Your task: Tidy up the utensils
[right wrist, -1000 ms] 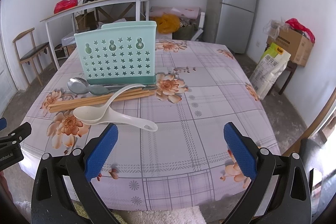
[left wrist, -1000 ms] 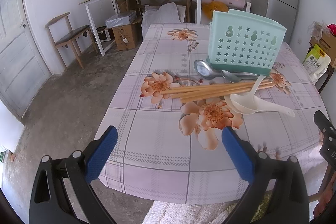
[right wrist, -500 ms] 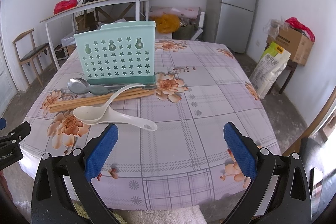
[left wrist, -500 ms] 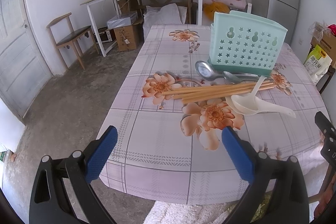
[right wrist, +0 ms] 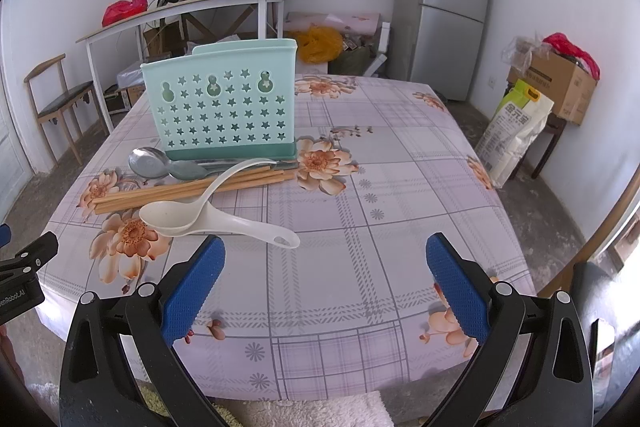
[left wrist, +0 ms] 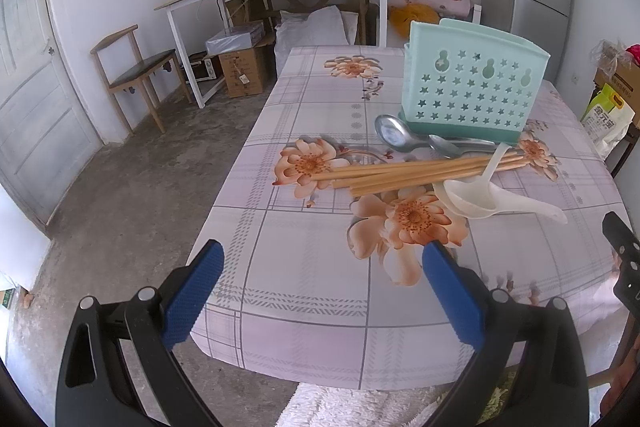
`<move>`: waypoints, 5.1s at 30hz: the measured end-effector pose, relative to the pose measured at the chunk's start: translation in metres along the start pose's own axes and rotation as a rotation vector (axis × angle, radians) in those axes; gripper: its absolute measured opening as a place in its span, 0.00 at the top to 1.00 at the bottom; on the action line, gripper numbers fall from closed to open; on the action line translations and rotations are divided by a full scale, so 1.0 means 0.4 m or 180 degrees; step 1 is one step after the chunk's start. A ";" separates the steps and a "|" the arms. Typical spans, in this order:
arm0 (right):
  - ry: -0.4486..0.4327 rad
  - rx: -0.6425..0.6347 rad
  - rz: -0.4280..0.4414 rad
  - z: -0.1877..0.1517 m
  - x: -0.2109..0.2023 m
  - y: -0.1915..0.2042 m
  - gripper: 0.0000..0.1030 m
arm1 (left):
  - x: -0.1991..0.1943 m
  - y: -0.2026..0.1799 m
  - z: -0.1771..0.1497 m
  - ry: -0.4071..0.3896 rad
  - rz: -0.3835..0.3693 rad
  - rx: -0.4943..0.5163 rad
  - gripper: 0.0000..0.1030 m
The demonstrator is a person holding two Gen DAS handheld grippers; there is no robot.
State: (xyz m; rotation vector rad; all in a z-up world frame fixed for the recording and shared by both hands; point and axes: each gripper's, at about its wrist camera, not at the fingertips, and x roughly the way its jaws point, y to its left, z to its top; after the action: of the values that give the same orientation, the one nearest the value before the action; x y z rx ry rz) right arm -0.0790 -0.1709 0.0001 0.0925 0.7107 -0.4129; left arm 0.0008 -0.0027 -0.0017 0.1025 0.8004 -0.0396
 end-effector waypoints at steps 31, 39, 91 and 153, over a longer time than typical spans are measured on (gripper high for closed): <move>0.0001 0.0000 0.0000 0.000 -0.005 0.000 0.06 | -0.003 0.015 -0.010 -0.0005 0.0080 0.0038 0.05; -0.0006 -0.0009 -0.0004 0.001 -0.005 0.002 0.06 | -0.003 0.013 -0.008 0.0003 0.0079 0.0039 0.05; 0.0364 -0.0106 0.0548 -0.038 0.172 0.022 0.06 | 0.210 -0.163 0.099 0.0503 -0.1438 0.0399 0.94; 0.1648 -0.0280 0.2070 0.123 0.363 0.153 0.68 | 0.251 0.181 0.020 0.1126 -0.2128 -0.0677 0.97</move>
State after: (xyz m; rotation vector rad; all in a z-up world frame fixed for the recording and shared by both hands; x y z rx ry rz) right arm 0.0745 -0.1747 -0.0607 0.3443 1.1522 0.2814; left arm 0.0818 0.0689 -0.0628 -0.3732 1.1587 -0.5795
